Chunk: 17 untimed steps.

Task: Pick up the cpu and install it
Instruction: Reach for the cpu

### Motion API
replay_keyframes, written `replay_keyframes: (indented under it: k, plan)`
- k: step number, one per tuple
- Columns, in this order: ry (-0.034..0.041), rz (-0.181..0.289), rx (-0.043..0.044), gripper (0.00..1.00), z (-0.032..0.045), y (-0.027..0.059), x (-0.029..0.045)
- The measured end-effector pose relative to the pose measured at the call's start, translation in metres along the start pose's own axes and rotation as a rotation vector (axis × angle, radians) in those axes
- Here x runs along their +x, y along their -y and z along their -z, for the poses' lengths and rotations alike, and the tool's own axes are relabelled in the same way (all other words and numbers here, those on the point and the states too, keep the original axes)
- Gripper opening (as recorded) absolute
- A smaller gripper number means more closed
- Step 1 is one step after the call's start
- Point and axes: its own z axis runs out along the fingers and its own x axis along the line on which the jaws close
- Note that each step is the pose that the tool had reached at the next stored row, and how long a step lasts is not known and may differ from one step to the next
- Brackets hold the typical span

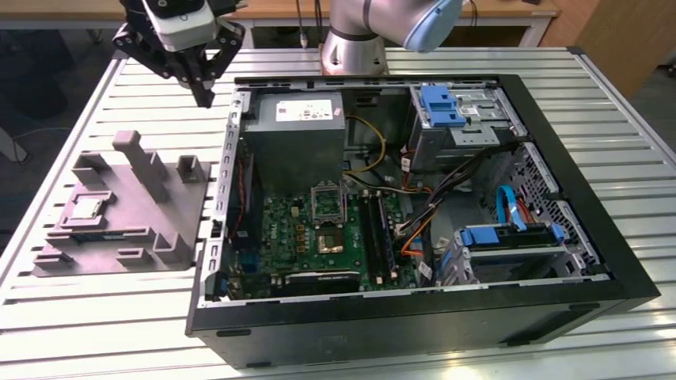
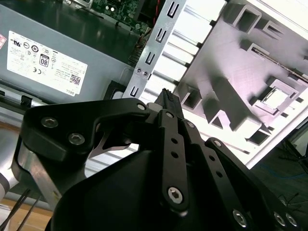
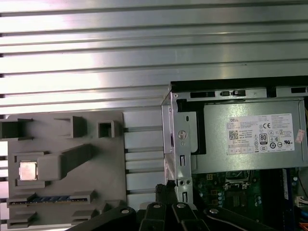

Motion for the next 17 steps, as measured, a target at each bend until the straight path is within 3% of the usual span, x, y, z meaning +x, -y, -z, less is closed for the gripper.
replay_keyframes:
  k: [17]
  plan:
    - [-0.0001,0.0,0.0001,0.11,-0.0012,0.0006,0.0067]
